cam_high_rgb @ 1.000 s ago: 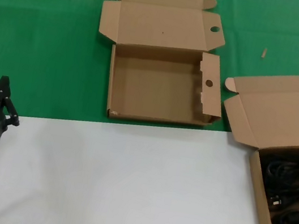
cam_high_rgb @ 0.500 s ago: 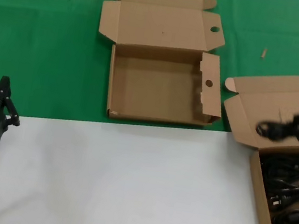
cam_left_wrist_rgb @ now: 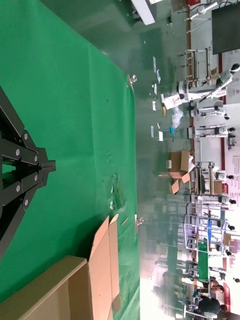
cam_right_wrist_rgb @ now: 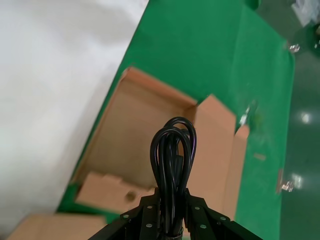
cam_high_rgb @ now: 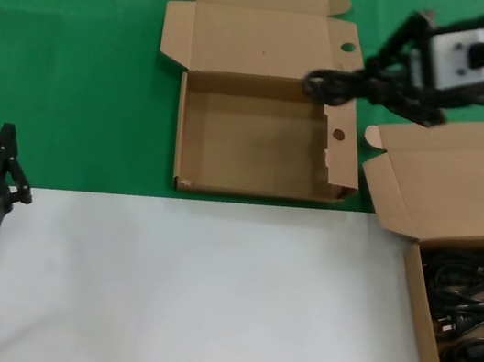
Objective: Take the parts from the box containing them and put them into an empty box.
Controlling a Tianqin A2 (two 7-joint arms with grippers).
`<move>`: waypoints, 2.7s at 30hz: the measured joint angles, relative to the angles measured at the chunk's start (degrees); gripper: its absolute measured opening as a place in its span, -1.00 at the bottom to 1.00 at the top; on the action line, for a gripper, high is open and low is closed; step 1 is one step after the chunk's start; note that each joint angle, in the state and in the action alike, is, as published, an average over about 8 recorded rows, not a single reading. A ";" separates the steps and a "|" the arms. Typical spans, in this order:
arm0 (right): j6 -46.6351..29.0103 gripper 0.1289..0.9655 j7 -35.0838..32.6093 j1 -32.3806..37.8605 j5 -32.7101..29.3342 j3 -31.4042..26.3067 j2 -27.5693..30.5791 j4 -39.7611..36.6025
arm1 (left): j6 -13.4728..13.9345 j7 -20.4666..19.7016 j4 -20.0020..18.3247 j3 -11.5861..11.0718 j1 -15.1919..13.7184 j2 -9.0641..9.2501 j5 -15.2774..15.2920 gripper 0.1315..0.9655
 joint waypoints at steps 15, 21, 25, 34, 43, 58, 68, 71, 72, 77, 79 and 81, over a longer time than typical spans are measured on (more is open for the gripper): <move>12.32 -0.80 -6.61 1.20 -3.92 -6.30 -15.22 -18.69 | 0.00 0.00 0.00 0.00 0.00 0.00 0.00 -0.98; 17.84 -0.80 -8.40 0.81 -4.59 -7.18 -19.59 -27.06 | 0.00 0.00 0.00 0.00 0.00 0.00 0.00 -0.98; 20.45 -0.80 -7.08 0.61 -5.00 -7.27 -21.92 -31.38 | 0.00 0.00 0.00 0.00 0.00 0.00 0.00 -0.98; 22.28 -0.74 -2.77 0.34 -5.24 -7.09 -23.88 -35.83 | 0.00 0.00 0.00 0.00 0.00 0.00 0.00 -0.98; 22.79 -0.53 0.40 -1.22 -3.64 -5.72 -23.05 -33.07 | 0.00 0.00 0.00 0.00 0.00 0.00 0.00 -0.98; 28.45 0.12 12.39 -17.50 6.20 5.78 -14.75 -2.47 | 0.00 0.00 0.00 0.00 0.00 0.00 0.00 -0.98; 35.05 0.57 13.58 -25.51 9.57 10.43 -14.05 5.42 | 0.00 0.00 0.00 0.00 0.00 0.00 0.00 -0.97; 35.10 0.60 13.58 -25.58 9.60 10.46 -14.05 5.45 | 0.00 0.00 0.00 0.00 0.00 0.00 0.00 -0.97; 35.18 0.64 13.57 -25.65 9.65 10.50 -14.06 5.46 | 0.00 0.00 0.00 0.00 0.00 0.00 0.00 -0.96; 36.24 0.82 13.26 -26.73 10.38 11.01 -14.18 5.58 | 0.00 0.00 0.00 0.00 0.00 0.00 0.00 -0.89; 37.08 0.86 13.02 -27.57 10.96 11.40 -14.27 5.67 | 0.00 0.00 0.00 0.00 0.00 0.00 0.00 -0.85; 37.99 0.89 12.74 -28.49 11.60 11.84 -14.37 5.78 | 0.00 0.00 0.00 0.00 0.00 0.00 0.00 -0.81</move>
